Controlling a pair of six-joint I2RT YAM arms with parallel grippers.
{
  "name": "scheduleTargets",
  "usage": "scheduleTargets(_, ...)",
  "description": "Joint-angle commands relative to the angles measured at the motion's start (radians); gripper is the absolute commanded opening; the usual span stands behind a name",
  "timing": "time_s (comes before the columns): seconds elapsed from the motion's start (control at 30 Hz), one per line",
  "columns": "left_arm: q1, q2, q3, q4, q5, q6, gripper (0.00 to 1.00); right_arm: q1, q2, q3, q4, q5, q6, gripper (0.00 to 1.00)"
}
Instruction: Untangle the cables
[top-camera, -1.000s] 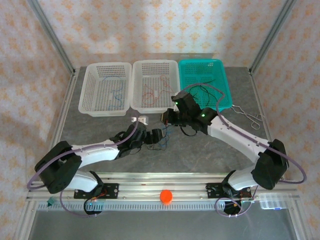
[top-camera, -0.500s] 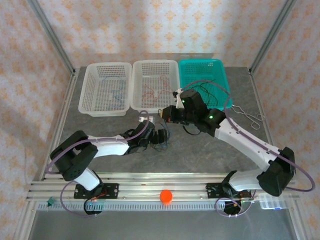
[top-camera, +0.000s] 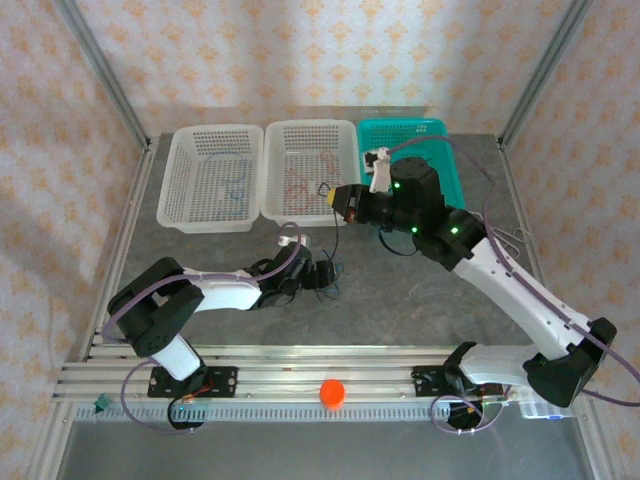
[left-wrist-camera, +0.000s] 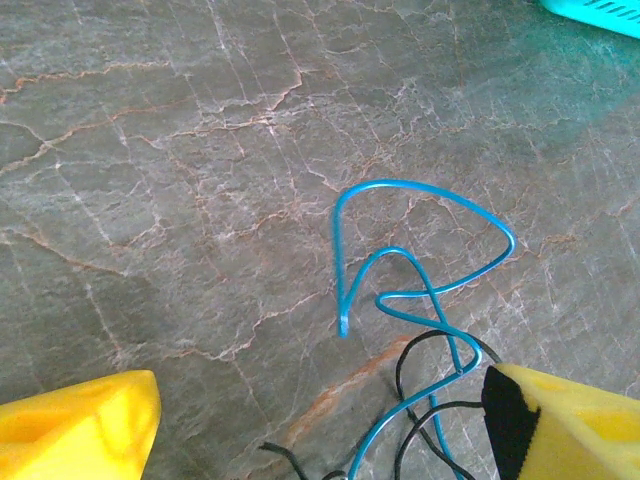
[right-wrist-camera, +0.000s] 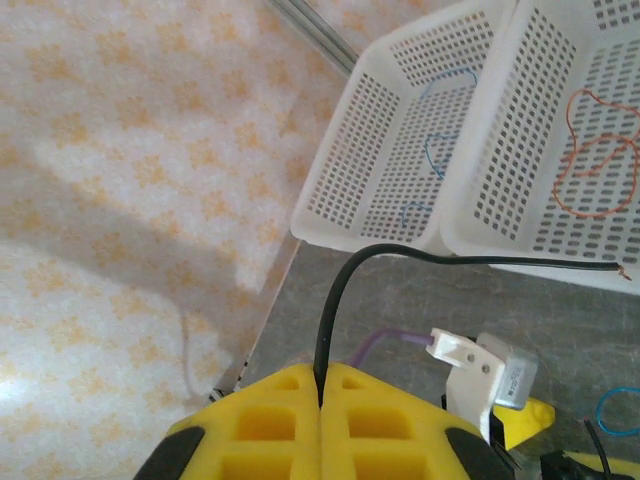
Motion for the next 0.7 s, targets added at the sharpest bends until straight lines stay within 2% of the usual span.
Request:
scheduleTargets(0.0, -0.009, 0.033, -0.014, 0.019, -0.022, -0.019, 0.84, -0.008, -0.028, 0.05, 0.015, -0.014, -0.004, 0.0)
scheduleTargets(0.67, -0.017, 0.082, -0.049, 0.041, -0.044, -0.047, 0.82, -0.016, -0.028, 0.169, 0.037, -0.061, 0.058, 0.0)
